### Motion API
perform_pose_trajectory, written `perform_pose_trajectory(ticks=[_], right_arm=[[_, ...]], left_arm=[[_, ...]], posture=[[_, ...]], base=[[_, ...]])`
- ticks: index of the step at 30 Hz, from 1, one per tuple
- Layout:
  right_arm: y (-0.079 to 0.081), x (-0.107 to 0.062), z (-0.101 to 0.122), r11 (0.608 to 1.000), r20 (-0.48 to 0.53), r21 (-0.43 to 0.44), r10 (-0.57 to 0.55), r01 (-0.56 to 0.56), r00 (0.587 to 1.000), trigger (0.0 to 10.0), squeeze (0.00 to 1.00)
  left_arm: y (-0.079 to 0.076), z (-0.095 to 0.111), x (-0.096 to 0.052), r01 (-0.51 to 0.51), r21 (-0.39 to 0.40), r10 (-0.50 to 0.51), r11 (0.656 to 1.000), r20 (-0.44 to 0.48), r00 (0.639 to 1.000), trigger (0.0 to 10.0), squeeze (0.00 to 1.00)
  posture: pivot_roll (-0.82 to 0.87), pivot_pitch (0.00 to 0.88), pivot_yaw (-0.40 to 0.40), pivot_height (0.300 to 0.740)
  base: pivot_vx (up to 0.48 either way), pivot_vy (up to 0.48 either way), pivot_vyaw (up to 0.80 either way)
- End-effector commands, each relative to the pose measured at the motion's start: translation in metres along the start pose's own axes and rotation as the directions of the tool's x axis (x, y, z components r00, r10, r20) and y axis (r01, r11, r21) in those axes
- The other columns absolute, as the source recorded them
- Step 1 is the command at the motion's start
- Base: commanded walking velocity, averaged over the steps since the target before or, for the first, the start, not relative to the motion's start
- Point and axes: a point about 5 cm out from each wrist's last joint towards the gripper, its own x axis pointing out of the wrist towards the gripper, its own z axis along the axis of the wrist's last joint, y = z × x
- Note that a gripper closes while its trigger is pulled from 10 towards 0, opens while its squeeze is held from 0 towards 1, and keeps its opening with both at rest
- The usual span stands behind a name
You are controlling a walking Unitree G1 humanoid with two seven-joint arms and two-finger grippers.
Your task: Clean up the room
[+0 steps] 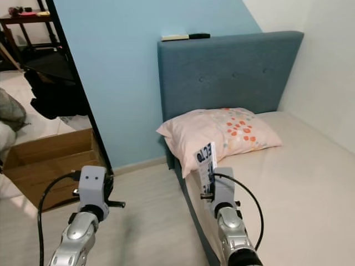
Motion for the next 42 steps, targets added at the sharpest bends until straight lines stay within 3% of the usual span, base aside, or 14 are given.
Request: perform_pose_trajectory(ticks=[1,13,31,35,42], right_arm=[[0.0007,0.0012,0.0059,1.000,0.031,0.008,-0.003,0.003,1.000,10.0,0.00],[-0.0002,0.0009,0.0056,1.000,0.030,0.007,-0.008,0.008,1.000,10.0,0.00],[-0.0028,0.0009,0.0063,1.000,0.033,-0.002,-0.015,0.015,0.999,10.0,0.00],[-0.0029,0.0010,0.0066,1.000,0.033,-0.002,-0.016,0.016,0.999,10.0,0.00],[-0.0038,0.0014,0.0067,1.000,0.030,-0.012,-0.016,0.016,0.999,10.0,0.00]], left_arm=[[0.0019,-0.0018,-0.0018,-0.004,0.003,0.004,1.000,-0.009,1.000,10.0,0.00],[0.0017,-0.0018,-0.0012,-0.006,0.007,0.006,1.000,-0.012,1.000,10.0,0.00],[0.0010,-0.0014,0.0004,-0.021,0.036,0.021,0.999,-0.012,1.000,10.0,0.00],[-0.0005,-0.0029,0.0017,-0.007,0.072,0.009,0.997,-0.032,0.999,10.0,0.00],[0.0019,-0.0061,0.0015,-0.039,0.023,0.040,0.999,-0.050,0.998,10.0,0.00]], posture=[[0.05,0.008,-0.023,0.740],[0.05,0.009,-0.021,0.740],[0.04,0.014,-0.019,0.740],[0.04,0.013,-0.019,0.740],[0.04,0.009,-0.025,0.740]], base=[[0.322,0.000,0.00],[0.311,0.000,0.00],[0.000,0.000,0.00],[0.000,-0.480,0.00],[0.000,-0.137,0.00]])
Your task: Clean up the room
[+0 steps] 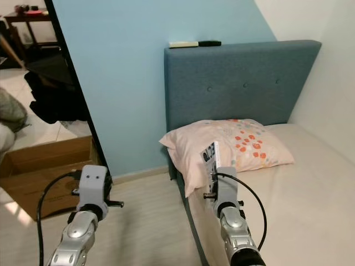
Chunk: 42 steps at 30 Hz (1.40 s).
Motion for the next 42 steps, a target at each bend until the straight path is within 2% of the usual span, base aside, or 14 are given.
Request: perform_pose_trajectory(ticks=[1,8,11,13,16,22,26,29,30,33,34,35,36,42], right_arm=[[-0.003,0.001,0.005,1.000,0.025,-0.005,-0.009,0.009,1.000,10.0,0.00],[-0.006,0.005,0.015,0.998,0.048,-0.055,-0.002,0.004,0.999,10.0,0.00],[-0.008,0.009,0.025,0.974,0.059,-0.227,0.037,-0.023,0.998,10.0,0.00],[-0.012,0.014,0.032,0.832,0.043,-0.554,0.073,-0.037,0.996,10.0,0.00],[-0.018,0.017,0.035,0.602,0.024,-0.798,0.078,-0.028,0.997,10.0,0.00],[-0.027,0.021,0.039,0.304,0.047,-0.952,0.051,0.029,0.998,10.0,0.00],[-0.033,0.022,0.041,0.184,0.067,-0.981,0.034,0.059,0.997,10.0,0.00],[-0.035,0.022,0.041,0.170,0.067,-0.984,0.027,0.062,0.997,10.0,0.00],[-0.037,0.023,0.041,0.196,0.067,-0.979,0.013,0.064,0.998,10.0,0.00],[-0.042,0.022,0.031,0.724,-0.075,-0.690,-0.065,-0.005,0.995,10.0,0.00],[-0.042,0.022,0.031,0.724,-0.075,-0.690,-0.065,-0.005,0.995,10.0,0.00],[-0.044,0.022,0.031,0.898,-0.122,-0.439,-0.046,-0.012,0.991,10.0,0.00],[-0.046,0.022,0.032,0.962,-0.132,-0.273,-0.012,-0.025,0.991,10.0,0.00],[-0.054,0.020,0.034,0.984,-0.164,0.069,0.176,-0.167,0.971,10.0,0.00]], left_arm=[[-0.001,-0.003,0.000,0.001,-0.005,-0.001,1.000,-0.019,1.000,10.0,0.00],[0.001,-0.003,0.000,-0.008,0.003,0.008,1.000,-0.017,1.000,10.0,0.00],[0.002,-0.003,0.000,-0.005,0.011,0.005,1.000,-0.015,1.000,10.0,0.00],[0.002,-0.002,0.001,0.007,0.023,-0.007,1.000,-0.009,1.000,10.0,0.00],[0.001,-0.001,0.001,0.017,0.029,-0.017,0.999,-0.004,1.000,10.0,0.00],[0.000,0.002,0.002,0.022,0.033,-0.023,0.999,0.008,1.000,10.0,0.00],[0.001,0.004,0.003,0.025,0.038,-0.025,0.999,0.015,1.000,10.0,0.00],[0.001,0.004,0.002,0.025,0.039,-0.026,0.999,0.015,1.000,10.0,0.00],[0.001,0.004,0.002,0.026,0.040,-0.026,0.999,0.014,1.000,10.0,0.00],[0.000,0.004,0.001,0.035,0.035,-0.036,0.999,0.012,0.999,10.0,0.00],[0.000,0.004,0.001,0.035,0.035,-0.036,0.999,0.012,0.999,10.0,0.00],[0.000,0.004,0.001,0.044,0.031,-0.044,0.999,0.013,0.999,10.0,0.00],[-0.001,0.004,0.001,0.051,0.031,-0.051,0.998,0.013,0.999,10.0,0.00],[-0.001,0.005,0.000,0.063,0.013,-0.063,0.998,0.014,0.998,10.0,0.00]], posture=[[0.05,0.008,-0.027,0.740],[0.04,0.005,-0.027,0.740],[0.04,0.004,-0.024,0.740],[0.04,0.003,-0.023,0.740],[0.04,0.000,-0.020,0.740],[0.05,0.000,-0.017,0.740],[0.05,0.000,-0.016,0.740],[0.05,0.000,-0.016,0.740],[0.05,0.000,-0.016,0.740],[0.05,0.001,-0.008,0.740],[0.05,0.001,-0.008,0.740],[0.05,0.001,-0.005,0.740],[0.05,0.002,-0.005,0.740],[0.05,0.006,-0.001,0.740]], base=[[0.000,0.000,0.00],[0.000,0.000,0.00],[0.000,0.000,0.00],[0.000,0.000,0.00],[0.000,0.000,0.00],[0.000,0.000,0.00],[0.000,0.000,0.00],[0.000,0.000,0.00],[0.000,0.000,0.00],[0.000,0.000,0.00],[0.000,0.000,0.00],[0.000,0.000,0.00],[0.000,0.000,0.00],[0.000,0.000,0.00]])
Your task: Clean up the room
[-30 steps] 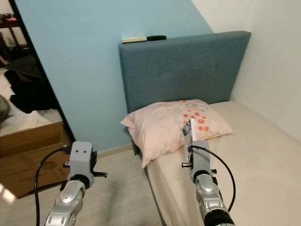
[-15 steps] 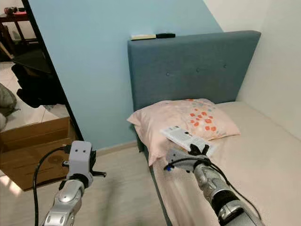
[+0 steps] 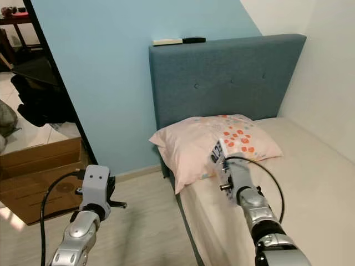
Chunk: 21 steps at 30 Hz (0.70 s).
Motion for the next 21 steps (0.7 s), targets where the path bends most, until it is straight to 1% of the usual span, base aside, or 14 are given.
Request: perform_pose_trajectory(ticks=[1,3,5,6,7,8,9,10,11,14,15,17,18,21], right_arm=[[-0.001,-0.001,0.006,0.997,0.023,0.057,0.047,-0.049,0.999,10.0,0.00],[0.004,-0.008,0.008,0.954,0.034,0.088,0.285,-0.287,0.958,10.0,0.00],[0.004,-0.008,0.008,0.954,0.034,0.088,0.285,-0.287,0.958,10.0,0.00],[0.005,-0.018,0.012,0.880,0.062,0.090,0.462,-0.466,0.885,10.0,0.00],[0.005,-0.018,0.012,0.880,0.062,0.090,0.462,-0.466,0.885,10.0,0.00],[0.003,-0.025,0.014,0.838,0.080,0.089,0.533,-0.539,0.842,10.0,0.00],[0.003,-0.025,0.014,0.838,0.080,0.089,0.533,-0.539,0.842,10.0,0.00],[0.000,-0.031,0.016,0.799,0.088,0.084,0.589,-0.595,0.803,10.0,0.00],[0.000,-0.031,0.016,0.799,0.088,0.084,0.589,-0.595,0.803,10.0,0.00],[-0.012,-0.049,0.016,0.689,0.069,0.084,0.717,-0.720,0.694,10.0,0.00],[-0.012,-0.049,0.016,0.689,0.069,0.084,0.717,-0.720,0.694,10.0,0.00],[-0.016,-0.057,0.013,0.639,0.032,0.080,0.765,-0.765,0.643,10.0,0.00],[-0.016,-0.057,0.013,0.639,0.032,0.080,0.765,-0.765,0.643,10.0,0.00],[-0.017,-0.065,0.009,0.594,-0.017,0.078,0.804,-0.801,0.594,10.0,0.00]], left_arm=[[0.001,-0.001,-0.002,0.007,-0.004,-0.007,1.000,-0.005,1.000,10.0,0.00],[-0.001,0.000,-0.002,0.030,-0.022,-0.030,0.999,0.000,1.000,10.0,0.00],[-0.001,0.000,-0.002,0.030,-0.022,-0.030,0.999,0.000,1.000,10.0,0.00],[-0.004,0.001,-0.003,0.055,-0.043,-0.055,0.998,0.008,0.998,10.0,0.00],[-0.004,0.001,-0.003,0.055,-0.043,-0.055,0.998,0.008,0.998,10.0,0.00],[-0.005,0.002,-0.004,0.068,-0.059,-0.068,0.996,0.013,0.998,10.0,0.00],[-0.005,0.002,-0.004,0.068,-0.059,-0.068,0.996,0.013,0.998,10.0,0.00],[-0.007,0.002,-0.005,0.080,-0.071,-0.079,0.994,0.016,0.997,10.0,0.00],[-0.007,0.002,-0.005,0.080,-0.071,-0.079,0.994,0.016,0.997,10.0,0.00],[-0.010,0.003,-0.007,0.114,-0.083,-0.112,0.990,0.025,0.993,10.0,0.00],[-0.010,0.003,-0.007,0.114,-0.083,-0.112,0.990,0.025,0.993,10.0,0.00],[-0.011,0.003,-0.007,0.120,-0.086,-0.118,0.989,0.027,0.993,10.0,0.00],[-0.011,0.003,-0.007,0.120,-0.086,-0.118,0.989,0.027,0.993,10.0,0.00],[-0.011,0.003,-0.008,0.124,-0.088,-0.122,0.988,0.029,0.992,10.0,0.00]], posture=[[0.05,0.006,-0.001,0.740],[0.05,0.009,-0.007,0.740],[0.05,0.009,-0.007,0.740],[0.05,0.011,-0.010,0.740],[0.05,0.011,-0.010,0.740],[0.05,0.011,-0.011,0.740],[0.05,0.011,-0.011,0.740],[0.05,0.013,-0.012,0.740],[0.05,0.013,-0.012,0.740],[0.04,0.013,-0.014,0.740],[0.04,0.013,-0.014,0.740],[0.04,0.014,-0.015,0.740],[0.04,0.014,-0.015,0.740],[0.04,0.018,-0.016,0.740]], base=[[0.000,0.000,0.00],[0.000,0.000,0.00],[0.000,0.000,0.00],[0.000,0.000,0.00],[0.000,0.000,0.00],[0.000,0.000,0.00],[0.000,0.000,0.00],[0.000,0.000,0.00],[0.000,0.000,0.00],[0.000,0.000,0.00],[0.000,0.000,0.00],[0.000,0.000,0.00],[0.000,0.000,0.00],[0.000,0.000,0.00]])
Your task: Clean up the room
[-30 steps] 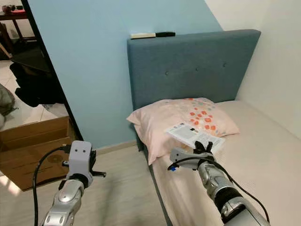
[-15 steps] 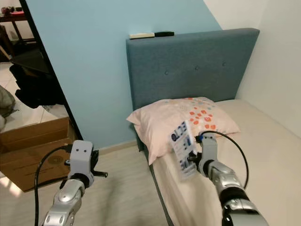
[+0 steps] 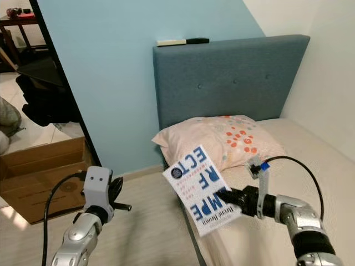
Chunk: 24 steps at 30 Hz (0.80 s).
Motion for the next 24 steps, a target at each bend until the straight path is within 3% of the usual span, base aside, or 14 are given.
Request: perform_pose_trajectory(ticks=[1,4,6,7,8,9,12,13,16,20,21,22,23,24], right_arm=[[0.007,0.000,0.004,0.997,-0.034,-0.039,0.064,-0.065,0.997,10.0,0.00],[0.008,0.000,0.002,0.996,-0.060,-0.051,0.066,-0.069,0.996,10.0,0.00],[0.007,0.000,0.000,0.993,-0.112,-0.107,0.038,-0.050,0.993,10.0,0.00],[-0.003,0.005,0.001,0.960,-0.163,-0.269,-0.119,0.072,0.979,10.0,0.00],[-0.003,0.005,0.001,0.960,-0.163,-0.269,-0.119,0.072,0.979,10.0,0.00],[-0.015,0.011,0.008,0.834,-0.172,-0.507,-0.344,0.217,0.923,10.0,0.00],[-0.024,0.014,0.018,0.674,-0.125,-0.675,-0.504,0.299,0.855,10.0,0.00],[-0.024,0.014,0.018,0.674,-0.125,-0.675,-0.504,0.299,0.855,10.0,0.00],[-0.022,0.019,0.029,0.599,-0.093,-0.748,-0.521,0.286,0.849,10.0,0.00],[-0.022,0.019,0.032,0.575,-0.085,-0.765,-0.536,0.290,0.840,10.0,0.00],[-0.026,0.020,0.037,0.439,-0.038,-0.839,-0.637,0.321,0.770,10.0,0.00],[-0.026,0.020,0.037,0.439,-0.038,-0.839,-0.637,0.321,0.770,10.0,0.00],[-0.027,0.021,0.039,0.379,-0.010,-0.864,-0.673,0.333,0.740,10.0,0.00],[-0.027,0.021,0.039,0.379,-0.010,-0.864,-0.673,0.333,0.740,10.0,0.00]], left_arm=[[0.000,0.000,-0.001,0.012,0.000,-0.012,1.000,-0.001,1.000,10.0,0.00],[0.000,0.001,-0.001,0.018,0.009,-0.018,1.000,0.001,1.000,10.0,0.00],[-0.001,0.002,-0.001,0.034,0.029,-0.034,0.999,0.005,0.999,10.0,0.00],[-0.001,0.004,0.000,0.043,0.052,-0.044,0.998,0.010,0.999,10.0,0.00],[-0.001,0.004,0.000,0.043,0.052,-0.044,0.998,0.010,0.999,10.0,0.00],[0.000,0.006,0.000,0.052,0.074,-0.054,0.996,0.019,0.998,10.0,0.00],[0.001,0.007,0.002,0.058,0.085,-0.060,0.995,0.025,0.998,10.0,0.00],[0.001,0.007,0.002,0.058,0.085,-0.060,0.995,0.025,0.998,10.0,0.00],[0.001,0.009,0.003,0.068,0.096,-0.071,0.993,0.028,0.997,10.0,0.00],[0.001,0.009,0.003,0.068,0.098,-0.071,0.993,0.027,0.997,10.0,0.00],[0.002,0.009,0.003,0.060,0.110,-0.062,0.992,0.017,0.998,10.0,0.00],[0.002,0.009,0.003,0.060,0.110,-0.062,0.992,0.017,0.998,10.0,0.00],[0.002,0.008,0.004,0.056,0.116,-0.058,0.992,0.012,0.998,10.0,0.00],[0.002,0.008,0.004,0.056,0.116,-0.058,0.992,0.012,0.998,10.0,0.00]], posture=[[0.04,0.017,-0.015,0.740],[0.05,0.017,-0.014,0.740],[0.05,0.017,-0.013,0.740],[0.05,0.016,-0.009,0.740],[0.05,0.016,-0.009,0.740],[0.05,0.015,-0.003,0.740],[0.05,0.014,-0.003,0.740],[0.05,0.014,-0.003,0.740],[0.05,0.016,-0.003,0.740],[0.05,0.016,-0.003,0.740],[0.05,0.017,0.000,0.740],[0.05,0.017,0.000,0.740],[0.05,0.017,0.000,0.740],[0.05,0.017,0.000,0.740]], base=[[0.000,0.000,0.00],[0.000,0.000,0.00],[0.000,0.000,0.00],[0.000,0.000,0.00],[0.000,0.000,0.00],[0.000,0.000,0.00],[0.000,0.000,0.00],[0.000,0.000,0.00],[0.000,0.000,0.00],[0.000,0.000,0.00],[0.000,0.000,0.00],[0.000,0.000,0.00],[0.000,0.000,0.00],[0.000,0.000,0.00]])
